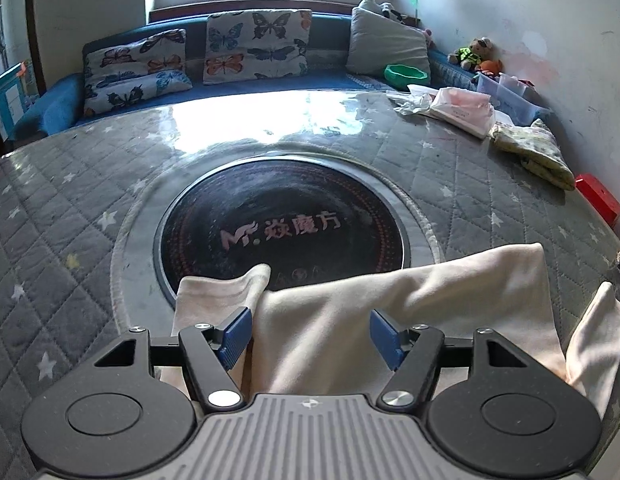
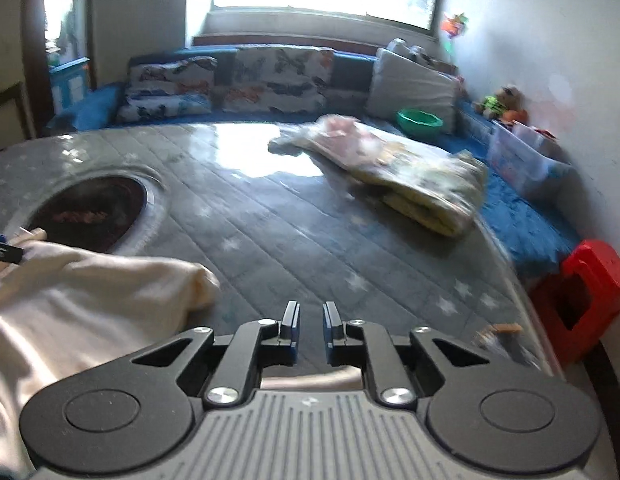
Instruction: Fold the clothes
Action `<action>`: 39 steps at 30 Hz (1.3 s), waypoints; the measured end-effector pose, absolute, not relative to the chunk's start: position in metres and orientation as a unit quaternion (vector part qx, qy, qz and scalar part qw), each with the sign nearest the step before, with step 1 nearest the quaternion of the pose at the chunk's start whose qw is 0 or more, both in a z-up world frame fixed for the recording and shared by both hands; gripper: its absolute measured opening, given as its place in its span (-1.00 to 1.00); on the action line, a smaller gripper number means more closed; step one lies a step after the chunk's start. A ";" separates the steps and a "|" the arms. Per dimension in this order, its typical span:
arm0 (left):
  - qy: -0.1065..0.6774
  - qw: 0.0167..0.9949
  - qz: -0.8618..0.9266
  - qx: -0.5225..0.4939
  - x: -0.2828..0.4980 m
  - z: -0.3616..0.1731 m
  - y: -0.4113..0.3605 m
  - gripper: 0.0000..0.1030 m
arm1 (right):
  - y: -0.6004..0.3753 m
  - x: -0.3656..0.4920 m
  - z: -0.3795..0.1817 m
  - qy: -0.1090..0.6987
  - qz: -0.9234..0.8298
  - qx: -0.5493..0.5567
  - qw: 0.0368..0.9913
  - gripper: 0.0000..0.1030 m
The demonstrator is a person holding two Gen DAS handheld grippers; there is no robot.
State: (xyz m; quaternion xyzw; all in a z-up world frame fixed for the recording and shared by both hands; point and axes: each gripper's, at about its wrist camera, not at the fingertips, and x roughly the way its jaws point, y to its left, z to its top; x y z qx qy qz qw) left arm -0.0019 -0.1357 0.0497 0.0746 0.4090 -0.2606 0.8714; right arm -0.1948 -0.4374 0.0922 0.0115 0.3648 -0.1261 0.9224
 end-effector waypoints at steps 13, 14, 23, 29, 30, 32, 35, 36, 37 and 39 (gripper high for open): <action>0.403 0.844 -0.330 0.130 0.025 0.031 -0.160 0.40 | -0.397 -0.110 0.067 0.386 0.028 0.011 0.922 -0.34; 0.404 0.841 -0.334 0.135 0.027 0.029 -0.161 0.40 | -0.395 -0.105 0.065 0.391 0.036 0.008 0.920 -0.34; 0.408 0.816 -0.378 0.157 0.031 0.017 -0.167 0.15 | -0.387 -0.080 0.048 0.413 0.077 -0.018 0.907 -0.19; 0.401 0.814 -0.392 0.154 0.031 0.019 -0.168 -0.61 | -0.389 -0.070 0.039 0.424 0.083 -0.019 0.902 -0.08; 0.401 0.813 -0.395 0.149 0.031 0.020 -0.167 -0.64 | -0.390 -0.069 0.038 0.425 0.083 -0.018 0.901 -0.08; 0.391 0.816 -0.398 0.151 0.027 0.024 -0.167 -0.70 | -0.390 -0.069 0.037 0.427 0.087 -0.015 0.900 -0.11; 0.376 0.823 -0.403 0.141 0.021 0.032 -0.164 -0.72 | -0.391 -0.070 0.036 0.429 0.093 -0.010 0.899 -0.65; 0.370 0.825 -0.405 0.136 0.019 0.035 -0.163 -0.73 | -0.392 -0.071 0.036 0.429 0.095 -0.008 0.898 -0.81; 0.365 0.827 -0.407 0.132 0.017 0.039 -0.162 -0.73 | -0.391 -0.073 0.038 0.426 0.095 -0.009 0.900 -0.88; 0.351 0.829 -0.416 0.125 0.009 0.047 -0.157 -0.73 | -0.389 -0.080 0.044 0.411 0.093 -0.017 0.907 -0.92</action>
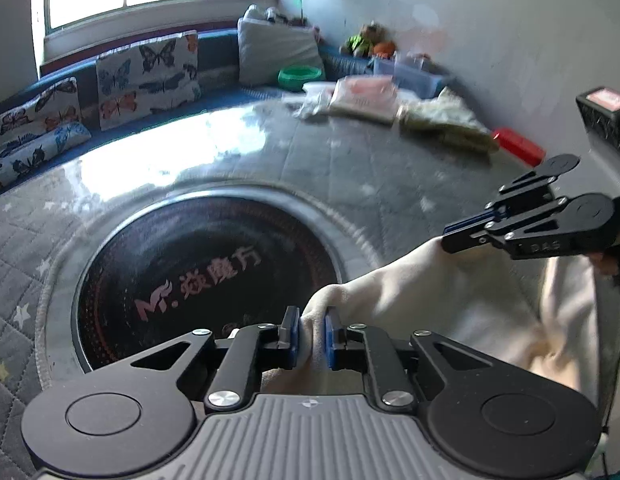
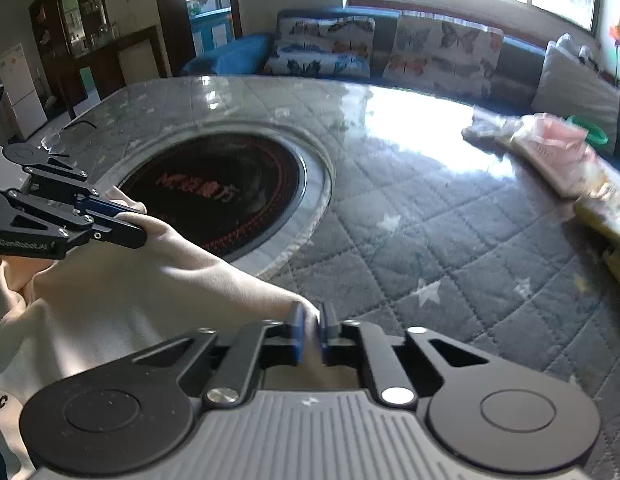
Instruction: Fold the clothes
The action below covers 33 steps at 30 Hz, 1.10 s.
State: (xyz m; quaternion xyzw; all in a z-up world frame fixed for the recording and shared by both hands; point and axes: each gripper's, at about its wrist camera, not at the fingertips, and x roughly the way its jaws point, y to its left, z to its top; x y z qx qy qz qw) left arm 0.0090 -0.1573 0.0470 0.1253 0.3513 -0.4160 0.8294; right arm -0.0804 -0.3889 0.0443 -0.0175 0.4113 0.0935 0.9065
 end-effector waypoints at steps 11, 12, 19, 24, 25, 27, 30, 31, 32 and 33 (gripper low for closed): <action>0.266 0.813 -0.489 0.171 -0.074 0.065 -0.133 -0.73 | -0.358 -0.161 0.070 0.367 0.148 -0.100 0.913 -0.94; 0.262 0.809 -0.494 0.180 -0.081 0.062 -0.134 -0.73 | -0.356 -0.164 0.071 0.370 0.148 -0.101 0.912 -0.93; 0.275 0.784 -0.516 0.211 -0.107 0.039 -0.141 -0.73 | -0.365 -0.148 0.083 0.355 0.109 -0.070 0.926 -0.76; 0.284 0.776 -0.517 0.223 -0.118 0.027 -0.142 -0.66 | -0.358 -0.121 0.076 0.362 0.104 -0.042 0.925 -0.57; 0.286 0.777 -0.516 0.220 -0.119 0.026 -0.141 -0.61 | -0.357 -0.116 0.071 0.366 0.104 -0.038 0.924 -0.56; 0.287 0.781 -0.513 0.213 -0.121 0.028 -0.137 -0.60 | -0.355 -0.108 0.060 0.379 0.099 -0.032 0.920 -0.56; 0.287 0.785 -0.510 0.202 -0.123 0.033 -0.128 -0.46 | -0.358 -0.107 0.046 0.401 0.091 -0.022 0.911 -0.55; 0.287 0.787 -0.509 0.196 -0.124 0.035 -0.125 -0.32 | -0.359 -0.108 0.043 0.407 0.090 -0.021 0.909 -0.55; 0.287 0.790 -0.507 0.190 -0.125 0.038 -0.121 -0.24 | -0.361 -0.112 0.040 0.410 0.087 -0.020 0.907 -0.54; 0.287 0.793 -0.506 0.183 -0.126 0.041 -0.117 -0.20 | -0.362 -0.117 0.037 0.413 0.085 -0.020 0.906 -0.51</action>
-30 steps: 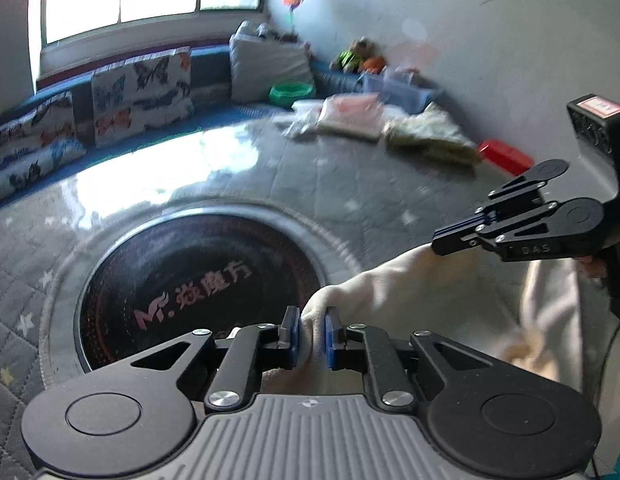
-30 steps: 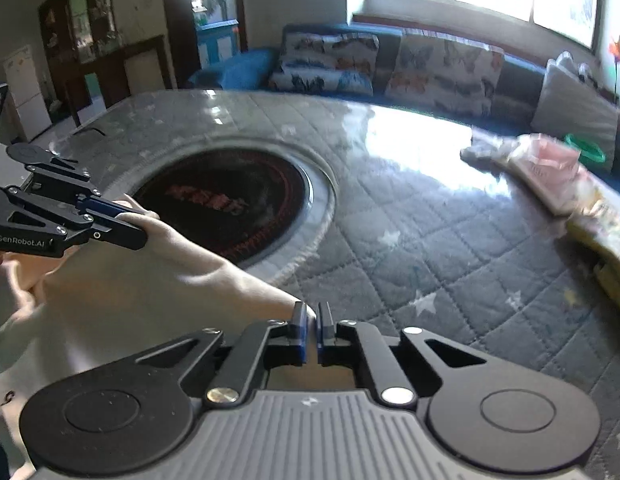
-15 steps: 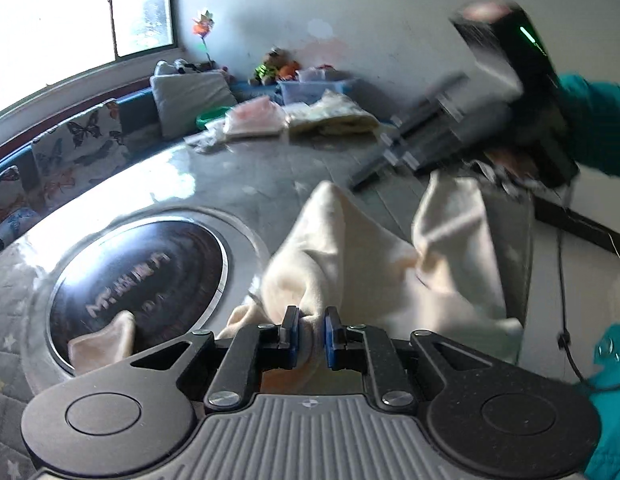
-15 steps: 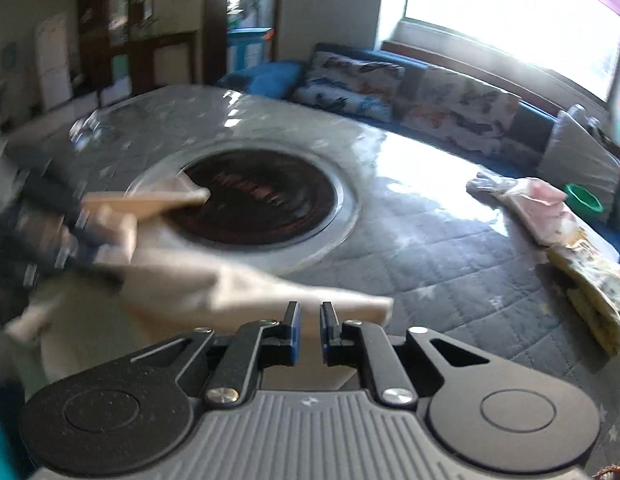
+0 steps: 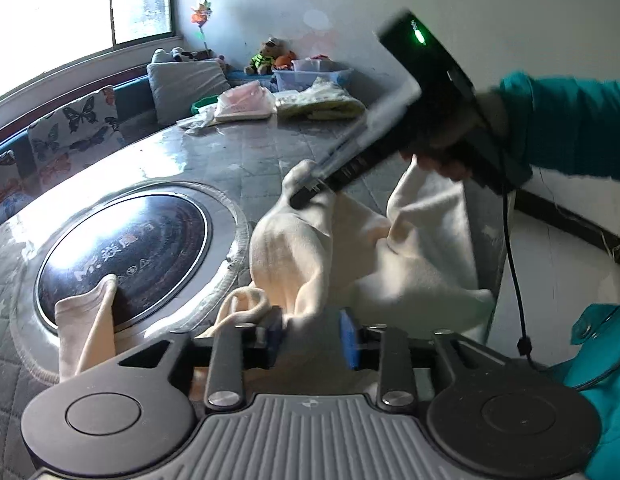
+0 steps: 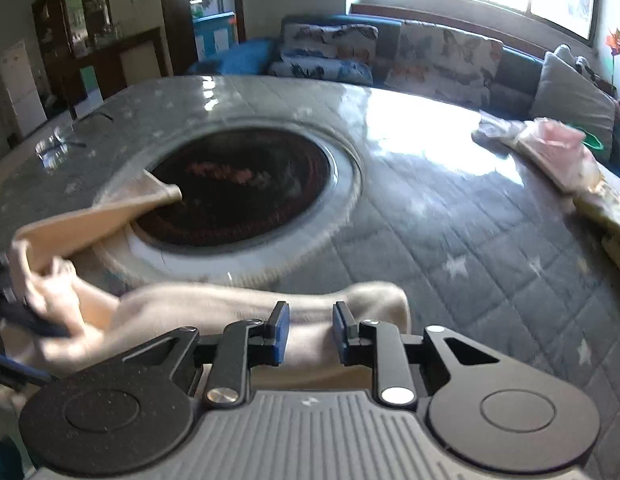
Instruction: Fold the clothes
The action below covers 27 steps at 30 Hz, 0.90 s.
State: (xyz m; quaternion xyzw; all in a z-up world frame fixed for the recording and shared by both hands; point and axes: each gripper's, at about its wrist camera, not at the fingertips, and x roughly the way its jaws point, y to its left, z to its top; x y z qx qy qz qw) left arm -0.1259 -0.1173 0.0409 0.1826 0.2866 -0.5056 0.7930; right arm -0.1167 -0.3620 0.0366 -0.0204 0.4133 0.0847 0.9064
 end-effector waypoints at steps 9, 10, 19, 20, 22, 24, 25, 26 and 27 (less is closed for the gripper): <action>0.295 0.847 -0.430 0.099 -0.110 0.078 -0.101 0.31 | -0.363 -0.139 0.031 0.415 0.073 -0.019 0.907 -0.40; 0.306 0.850 -0.420 0.083 -0.102 0.079 -0.102 0.34 | -0.363 -0.140 0.031 0.415 0.072 -0.020 0.907 -0.36; 0.384 0.824 -0.409 0.083 -0.081 0.057 -0.126 -0.60 | -0.366 -0.149 0.029 0.414 0.071 -0.021 0.907 -0.31; 0.385 0.823 -0.408 0.085 -0.082 0.055 -0.124 -0.72 | -0.366 -0.149 0.030 0.414 0.072 -0.021 0.907 -0.31; 0.376 0.824 -0.416 0.080 -0.088 0.054 -0.116 -0.76 | -0.367 -0.150 0.030 0.414 0.074 -0.019 0.907 -0.30; 0.356 0.824 -0.432 0.086 -0.096 0.056 -0.106 -0.77 | -0.369 -0.150 0.032 0.413 0.078 -0.015 0.907 -0.26; 0.348 0.824 -0.437 0.095 -0.102 0.055 -0.101 -0.78 | -0.370 -0.150 0.033 0.412 0.079 -0.013 0.908 -0.20; 0.341 0.823 -0.441 0.106 -0.107 0.054 -0.098 -0.79 | -0.371 -0.150 0.035 0.410 0.080 -0.010 0.908 -0.20; 0.340 0.821 -0.444 0.115 -0.112 0.051 -0.094 -0.79 | -0.373 -0.150 0.037 0.408 0.081 -0.008 0.909 -0.19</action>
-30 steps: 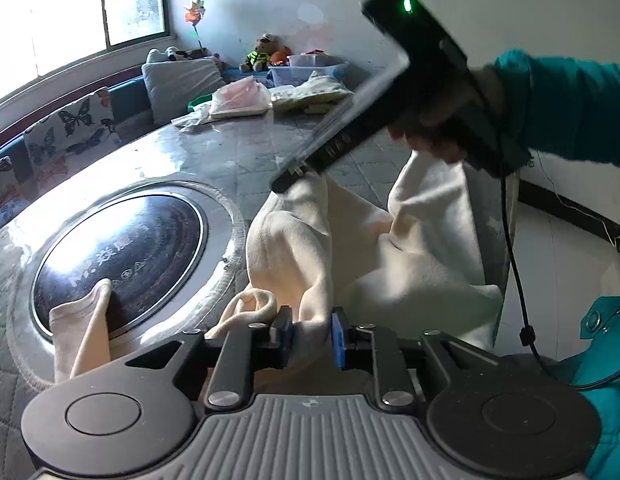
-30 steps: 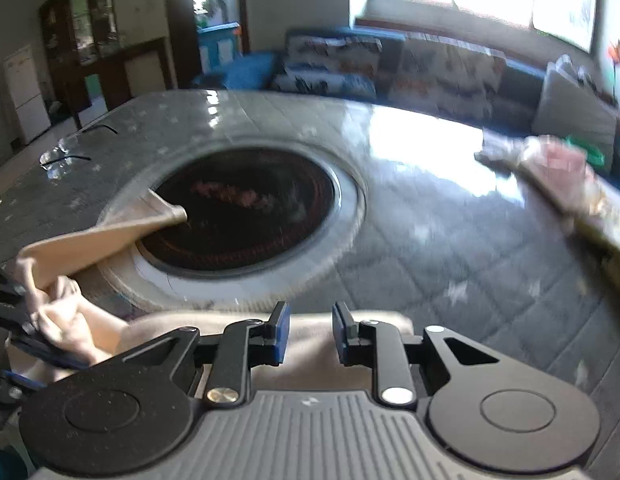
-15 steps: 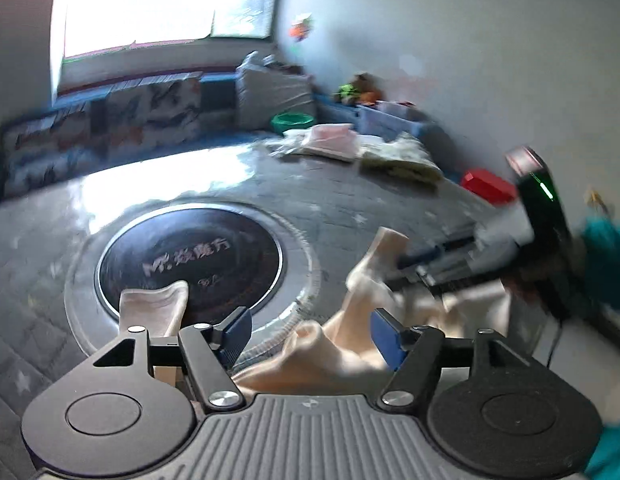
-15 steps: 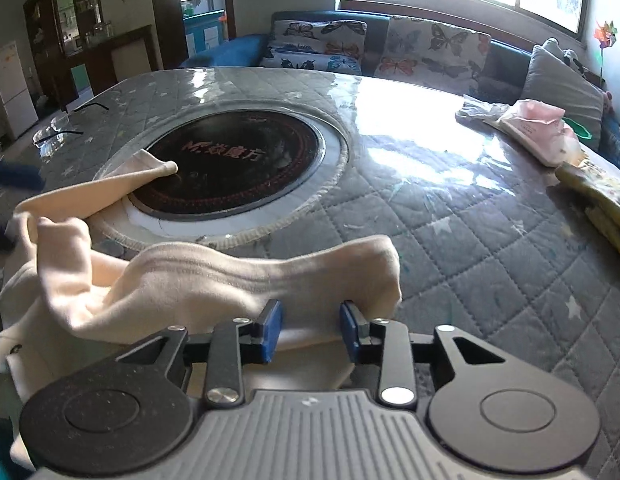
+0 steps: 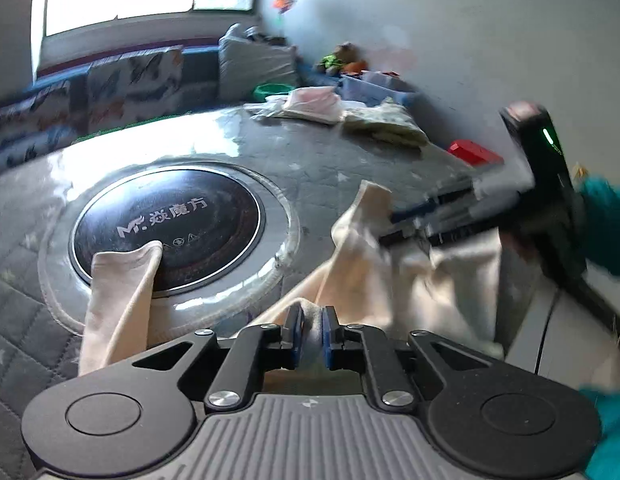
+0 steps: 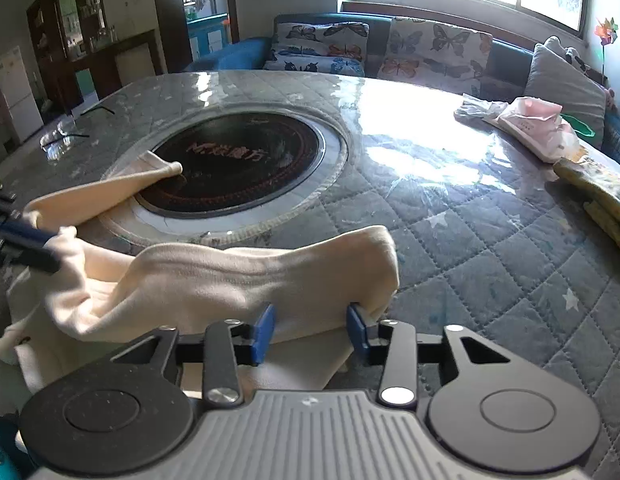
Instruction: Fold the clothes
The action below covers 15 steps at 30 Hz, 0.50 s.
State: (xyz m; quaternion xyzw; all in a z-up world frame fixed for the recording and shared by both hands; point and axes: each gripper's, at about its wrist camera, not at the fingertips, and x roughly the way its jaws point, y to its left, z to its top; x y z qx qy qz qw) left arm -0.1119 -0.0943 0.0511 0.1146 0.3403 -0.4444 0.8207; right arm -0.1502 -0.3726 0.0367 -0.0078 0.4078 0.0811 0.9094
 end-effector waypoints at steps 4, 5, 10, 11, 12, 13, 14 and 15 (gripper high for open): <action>0.354 0.805 -0.458 0.130 -0.126 0.037 -0.084 -0.79 | -0.379 -0.149 0.046 0.396 0.080 0.004 0.915 -0.11; 0.354 0.802 -0.462 0.134 -0.129 0.034 -0.082 -0.78 | -0.381 -0.148 0.049 0.392 0.077 0.006 0.917 -0.08; 0.367 0.800 -0.456 0.132 -0.130 0.032 -0.077 -0.63 | -0.393 -0.136 0.057 0.378 0.064 0.024 0.923 -0.04; 0.365 0.801 -0.458 0.126 -0.129 0.035 -0.076 -0.55 | -0.395 -0.134 0.057 0.376 0.062 0.028 0.924 -0.04; 0.362 0.803 -0.458 0.120 -0.128 0.039 -0.074 -0.48 | -0.398 -0.131 0.057 0.376 0.062 0.034 0.924 -0.04; 0.358 0.806 -0.458 0.116 -0.126 0.044 -0.072 -0.29 | -0.400 -0.127 0.056 0.375 0.062 0.042 0.924 -0.04; 0.353 0.809 -0.456 0.110 -0.124 0.049 -0.069 -0.20 | -0.403 -0.124 0.056 0.375 0.063 0.050 0.924 -0.04; 0.348 0.814 -0.454 0.104 -0.122 0.054 -0.067 -0.17 | -0.404 -0.122 0.055 0.375 0.064 0.054 0.923 -0.04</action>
